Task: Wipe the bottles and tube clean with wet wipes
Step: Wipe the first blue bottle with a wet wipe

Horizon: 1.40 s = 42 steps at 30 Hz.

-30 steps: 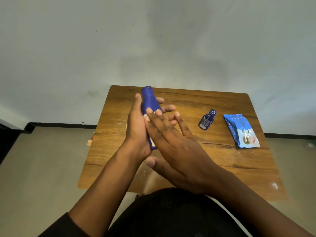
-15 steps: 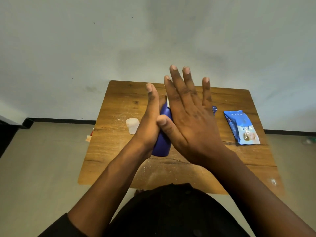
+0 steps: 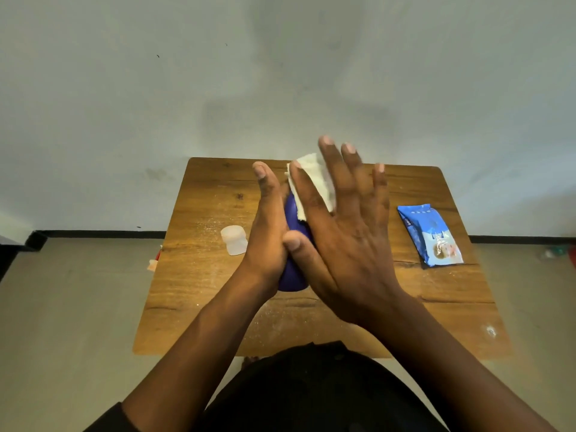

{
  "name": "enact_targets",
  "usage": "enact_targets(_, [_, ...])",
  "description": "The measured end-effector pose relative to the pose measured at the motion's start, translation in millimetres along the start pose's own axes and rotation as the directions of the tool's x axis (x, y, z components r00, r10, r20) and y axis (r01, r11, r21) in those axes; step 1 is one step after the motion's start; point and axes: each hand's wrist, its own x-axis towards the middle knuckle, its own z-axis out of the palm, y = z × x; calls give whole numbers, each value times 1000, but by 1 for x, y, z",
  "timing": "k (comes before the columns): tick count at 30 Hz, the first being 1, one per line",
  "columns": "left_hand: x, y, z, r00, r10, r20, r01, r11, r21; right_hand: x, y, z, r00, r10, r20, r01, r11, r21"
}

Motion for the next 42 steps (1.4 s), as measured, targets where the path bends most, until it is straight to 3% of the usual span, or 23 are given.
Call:
enact_targets(4, [-4, 3, 3, 999, 51, 2, -51, 998, 27, 0, 3, 3, 968, 59, -244, -31, 993, 118])
enact_targets(7, [-3, -3, 6, 994, 110, -8, -108, 989, 105, 2, 9, 4, 940, 68, -336, 4, 978, 210])
enact_targets(11, [-2, -1, 4, 982, 176, -71, -160, 968, 192, 0, 13, -2, 938, 130, -322, -18, 944, 330])
enact_targets(16, [-2, -2, 3, 985, 166, -49, -158, 978, 140, -3, 15, -7, 942, 170, -288, -19, 887, 461])
enact_targets(21, [-5, -2, 3, 986, 165, 5, -164, 981, 106, -5, 15, -9, 914, 304, -270, -71, 772, 631])
enact_targets(26, [-5, -1, 5, 977, 213, 22, -213, 954, 210, -6, 15, -11, 906, 276, -322, -33, 803, 595])
enact_targets(30, [-3, -7, 4, 951, 309, 29, -292, 857, 424, -9, 12, -11, 900, 239, -364, -13, 850, 526])
enact_targets(35, [-8, -7, 3, 868, 495, 42, -395, 637, 662, -8, 7, -13, 904, 230, -361, -54, 898, 437])
enact_targets(42, [-7, -9, 3, 827, 556, 85, -401, 478, 782, 0, 4, -13, 922, 231, -311, -95, 913, 396])
